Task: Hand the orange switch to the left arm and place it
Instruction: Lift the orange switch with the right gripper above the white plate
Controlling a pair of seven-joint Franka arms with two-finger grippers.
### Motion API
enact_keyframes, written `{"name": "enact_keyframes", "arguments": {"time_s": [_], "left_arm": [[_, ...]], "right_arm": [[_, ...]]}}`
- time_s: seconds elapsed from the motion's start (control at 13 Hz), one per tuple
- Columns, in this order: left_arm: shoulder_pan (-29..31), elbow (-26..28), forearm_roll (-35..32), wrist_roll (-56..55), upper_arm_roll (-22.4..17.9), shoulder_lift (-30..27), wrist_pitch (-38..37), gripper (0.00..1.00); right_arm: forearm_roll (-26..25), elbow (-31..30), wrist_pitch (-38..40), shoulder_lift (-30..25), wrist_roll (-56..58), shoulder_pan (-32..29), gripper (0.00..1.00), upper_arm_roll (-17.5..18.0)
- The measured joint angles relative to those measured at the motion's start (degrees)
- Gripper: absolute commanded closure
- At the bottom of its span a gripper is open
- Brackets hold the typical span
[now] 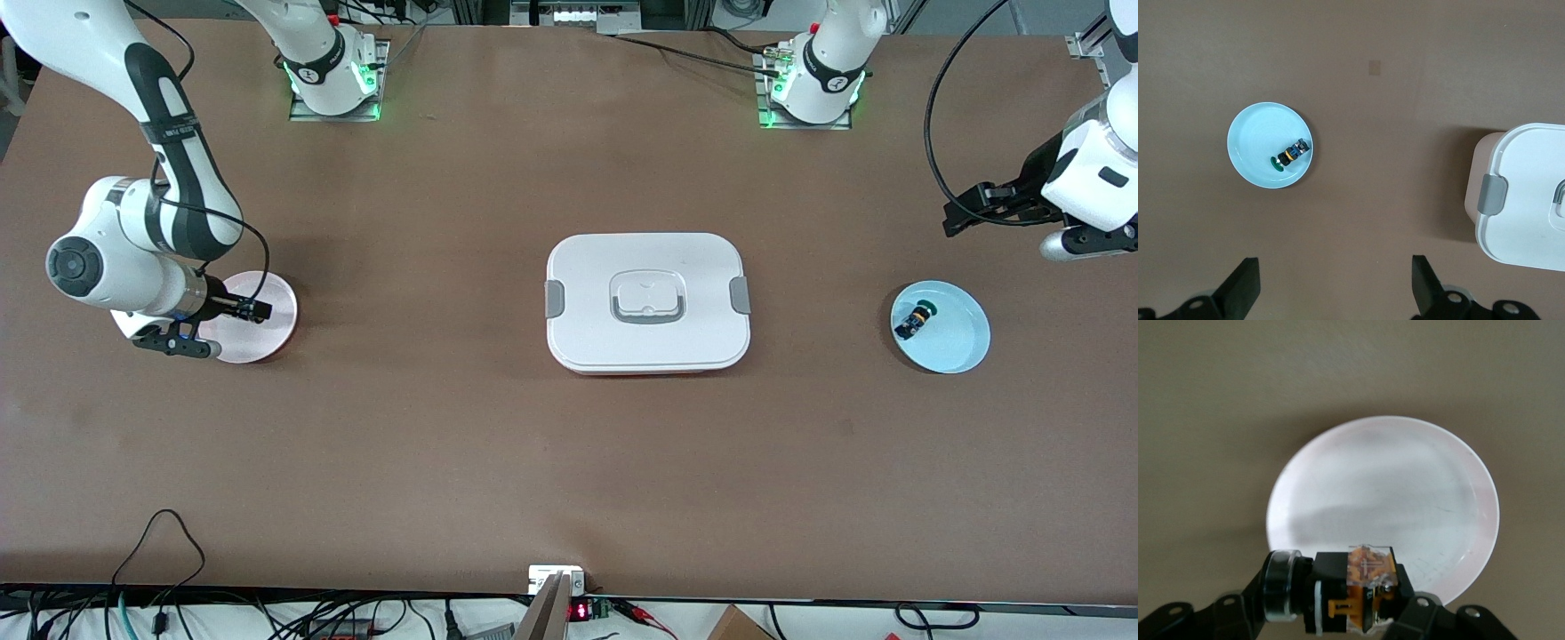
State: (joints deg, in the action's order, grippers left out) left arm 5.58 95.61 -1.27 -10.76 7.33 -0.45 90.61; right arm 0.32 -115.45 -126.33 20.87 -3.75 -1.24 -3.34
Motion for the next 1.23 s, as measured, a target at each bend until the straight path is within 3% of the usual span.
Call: {"name": "enact_keyframes", "arguments": {"time_s": [0.38, 0.84, 1.07, 1.23], "left_arm": [[0.0, -0.13, 0.0, 0.06, 0.08, 0.02, -0.26, 0.0], [0.8, -0.62, 0.0, 0.07, -0.08, 0.2, -2.83, 0.0], [0.95, -1.27, 1.92, 0.11, 0.06, 0.35, -5.2, 0.0], [3.65, -1.96, 10.65, 1.89, -0.46, 1.55, -8.52, 0.0]], "right_arm": [[0.37, 14.21, 15.72, -2.65, 0.22, 5.68, 1.0, 1.1], [0.45, 19.3, 17.92, -5.86, 14.07, 10.57, 1.0, 2.14], [6.1, 22.75, 19.64, -8.45, 18.46, 12.29, 1.0, 4.64], [10.17, 26.08, 21.45, -9.8, 19.96, 13.7, 1.0, 5.93]]}}
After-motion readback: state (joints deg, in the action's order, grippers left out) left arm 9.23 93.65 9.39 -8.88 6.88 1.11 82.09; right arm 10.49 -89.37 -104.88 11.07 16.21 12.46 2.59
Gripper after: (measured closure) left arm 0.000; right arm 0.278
